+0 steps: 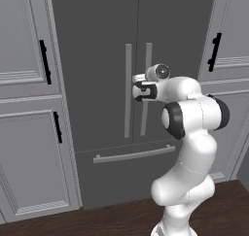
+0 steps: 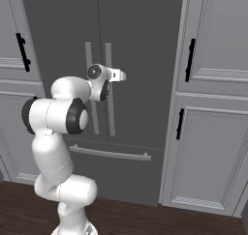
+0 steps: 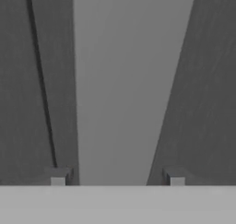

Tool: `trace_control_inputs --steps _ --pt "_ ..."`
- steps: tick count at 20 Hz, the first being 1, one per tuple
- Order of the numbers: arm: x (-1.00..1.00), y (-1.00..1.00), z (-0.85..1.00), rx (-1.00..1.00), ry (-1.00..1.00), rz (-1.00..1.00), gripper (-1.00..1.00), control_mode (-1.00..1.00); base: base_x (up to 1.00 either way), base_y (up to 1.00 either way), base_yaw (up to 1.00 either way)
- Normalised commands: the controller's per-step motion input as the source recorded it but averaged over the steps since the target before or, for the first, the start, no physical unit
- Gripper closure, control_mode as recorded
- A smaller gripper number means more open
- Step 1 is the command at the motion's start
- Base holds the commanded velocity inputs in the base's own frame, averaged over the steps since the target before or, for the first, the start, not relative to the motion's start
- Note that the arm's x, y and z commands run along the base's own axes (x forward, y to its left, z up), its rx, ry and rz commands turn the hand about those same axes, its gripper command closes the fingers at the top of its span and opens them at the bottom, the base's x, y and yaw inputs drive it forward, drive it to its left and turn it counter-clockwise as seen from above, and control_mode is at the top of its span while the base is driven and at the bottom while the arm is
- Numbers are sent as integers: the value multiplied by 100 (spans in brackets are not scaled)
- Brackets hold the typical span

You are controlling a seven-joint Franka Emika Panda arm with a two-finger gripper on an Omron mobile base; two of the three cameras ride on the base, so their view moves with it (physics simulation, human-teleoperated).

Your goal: Take the strawberry from the fridge and place it on top of the pancake, located on the dining counter.

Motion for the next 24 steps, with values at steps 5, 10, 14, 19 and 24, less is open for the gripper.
trace_control_inputs --steps 5,10,14,19,24 --pt "-29 -25 0 2 11 -2 100 -100 0 0 0" --pt "-100 -82 0 7 8 -1 100 -100 0 0 0" --pt "-100 -98 0 10 2 -1 100 -100 0 0 0" --pt "-100 -100 0 14 4 -3 100 -100 0 0 0" --pt "-99 -100 0 15 19 -8 100 -100 0 0 0"
